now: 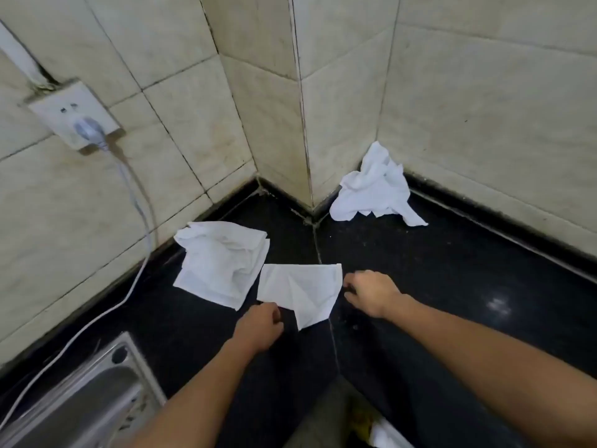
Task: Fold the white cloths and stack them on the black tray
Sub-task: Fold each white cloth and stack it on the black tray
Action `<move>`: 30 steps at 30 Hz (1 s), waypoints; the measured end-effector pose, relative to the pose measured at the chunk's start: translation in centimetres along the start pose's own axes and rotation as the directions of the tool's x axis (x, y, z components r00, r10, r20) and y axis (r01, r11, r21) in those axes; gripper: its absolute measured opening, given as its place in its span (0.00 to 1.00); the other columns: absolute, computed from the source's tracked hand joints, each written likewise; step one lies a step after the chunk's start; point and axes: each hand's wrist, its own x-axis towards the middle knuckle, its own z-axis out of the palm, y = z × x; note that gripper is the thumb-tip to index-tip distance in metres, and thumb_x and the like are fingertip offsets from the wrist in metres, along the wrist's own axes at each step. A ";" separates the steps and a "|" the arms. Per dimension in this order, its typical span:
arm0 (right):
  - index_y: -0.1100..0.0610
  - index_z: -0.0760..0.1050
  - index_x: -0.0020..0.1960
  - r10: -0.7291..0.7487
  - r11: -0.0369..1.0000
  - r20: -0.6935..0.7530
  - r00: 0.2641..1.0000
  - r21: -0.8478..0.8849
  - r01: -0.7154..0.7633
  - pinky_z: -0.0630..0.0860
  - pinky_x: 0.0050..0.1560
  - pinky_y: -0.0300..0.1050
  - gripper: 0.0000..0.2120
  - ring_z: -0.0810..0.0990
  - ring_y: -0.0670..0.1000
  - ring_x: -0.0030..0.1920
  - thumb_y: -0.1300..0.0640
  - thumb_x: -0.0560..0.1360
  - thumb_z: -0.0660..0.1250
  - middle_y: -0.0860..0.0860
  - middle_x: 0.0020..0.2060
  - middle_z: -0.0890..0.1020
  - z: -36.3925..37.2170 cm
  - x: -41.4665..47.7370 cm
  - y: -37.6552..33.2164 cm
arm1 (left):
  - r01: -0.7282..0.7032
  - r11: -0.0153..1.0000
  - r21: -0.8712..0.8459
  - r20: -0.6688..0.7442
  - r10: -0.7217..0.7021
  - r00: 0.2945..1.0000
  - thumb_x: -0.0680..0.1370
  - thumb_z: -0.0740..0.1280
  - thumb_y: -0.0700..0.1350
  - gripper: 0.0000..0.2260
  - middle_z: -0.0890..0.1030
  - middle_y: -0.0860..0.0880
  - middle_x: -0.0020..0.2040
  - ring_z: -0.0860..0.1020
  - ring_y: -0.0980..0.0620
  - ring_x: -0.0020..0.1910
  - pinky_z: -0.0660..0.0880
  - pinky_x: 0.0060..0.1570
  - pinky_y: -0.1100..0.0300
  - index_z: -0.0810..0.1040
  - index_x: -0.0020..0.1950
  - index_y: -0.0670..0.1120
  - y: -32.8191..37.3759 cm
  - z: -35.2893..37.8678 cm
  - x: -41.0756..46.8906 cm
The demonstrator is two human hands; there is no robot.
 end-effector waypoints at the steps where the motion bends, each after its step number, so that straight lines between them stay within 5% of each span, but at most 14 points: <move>1: 0.51 0.75 0.58 -0.022 1.000 0.022 1.000 -0.020 0.022 0.73 0.45 0.47 0.13 0.78 0.55 0.51 0.50 0.77 0.59 0.51 0.53 0.79 0.4 0.7 0.1 | 0.017 1.000 -0.008 0.020 -0.017 1.000 0.74 0.65 0.48 0.06 0.80 0.50 0.49 0.77 0.51 0.47 0.76 0.48 0.54 0.76 0.50 0.49 -0.1 0.5 0.9; 6: 0.50 0.72 0.66 -0.153 0.988 0.059 0.986 0.005 0.153 0.76 0.53 0.51 0.17 0.77 0.54 0.57 0.55 0.77 0.60 0.51 0.60 0.76 3.7 3.3 0.1 | 0.036 0.997 0.066 -0.008 -0.035 0.999 0.77 0.62 0.43 0.10 0.74 0.47 0.56 0.75 0.48 0.53 0.73 0.48 0.55 0.74 0.57 0.46 0.7 1.3 3.3; 10: 0.50 0.68 0.69 -0.218 0.976 0.122 0.968 0.013 0.218 0.76 0.54 0.51 0.20 0.77 0.55 0.57 0.56 0.77 0.61 0.51 0.62 0.71 6.2 4.4 0.3 | -0.033 0.986 0.165 -0.019 0.037 0.999 0.76 0.60 0.37 0.23 0.68 0.46 0.66 0.69 0.46 0.63 0.73 0.57 0.51 0.67 0.71 0.49 1.6 1.8 5.6; 15: 0.52 0.75 0.61 -0.205 0.979 0.137 0.969 0.012 0.206 0.74 0.48 0.48 0.13 0.78 0.55 0.52 0.57 0.78 0.60 0.52 0.54 0.74 8.0 5.1 1.3 | -0.137 0.869 0.475 0.028 0.141 0.990 0.77 0.62 0.44 0.30 0.50 0.41 0.78 0.51 0.40 0.76 0.55 0.72 0.45 0.54 0.77 0.54 1.9 2.1 8.5; 18: 0.54 0.77 0.56 -0.184 0.983 0.095 0.978 0.022 0.182 0.72 0.44 0.46 0.10 0.78 0.54 0.50 0.58 0.78 0.60 0.52 0.52 0.75 8.6 4.8 2.3 | -0.174 0.804 0.569 0.069 0.164 0.984 0.79 0.62 0.47 0.26 0.48 0.40 0.78 0.47 0.38 0.77 0.51 0.73 0.43 0.58 0.76 0.54 1.7 2.8 10.1; 22: 0.59 0.79 0.48 -0.155 0.987 -0.060 0.986 0.024 0.157 0.75 0.37 0.48 0.07 0.78 0.57 0.47 0.63 0.73 0.65 0.55 0.47 0.78 8.2 3.8 4.8 | -0.206 0.791 0.577 0.019 0.239 0.971 0.77 0.64 0.46 0.15 0.65 0.41 0.71 0.58 0.39 0.74 0.58 0.70 0.44 0.74 0.63 0.47 2.2 3.7 10.8; 25: 0.60 0.79 0.39 -0.131 0.991 -0.165 0.978 -0.006 0.132 0.76 0.27 0.50 0.04 0.78 0.58 0.42 0.67 0.66 0.71 0.55 0.40 0.78 7.4 3.1 6.9 | -0.266 0.799 0.540 -0.099 0.374 0.922 0.69 0.71 0.42 0.09 0.78 0.42 0.53 0.74 0.41 0.59 0.70 0.58 0.44 0.80 0.48 0.45 2.5 4.2 9.6; 30: 0.58 0.81 0.38 -0.062 0.997 -0.191 0.980 -0.052 0.053 0.76 0.25 0.45 0.10 0.79 0.56 0.46 0.70 0.60 0.75 0.51 0.41 0.80 7.3 1.0 9.1 | -0.404 0.821 0.403 -0.142 0.493 0.859 0.63 0.75 0.41 0.08 0.78 0.48 0.35 0.77 0.46 0.38 0.76 0.45 0.50 0.77 0.38 0.46 1.9 6.4 5.3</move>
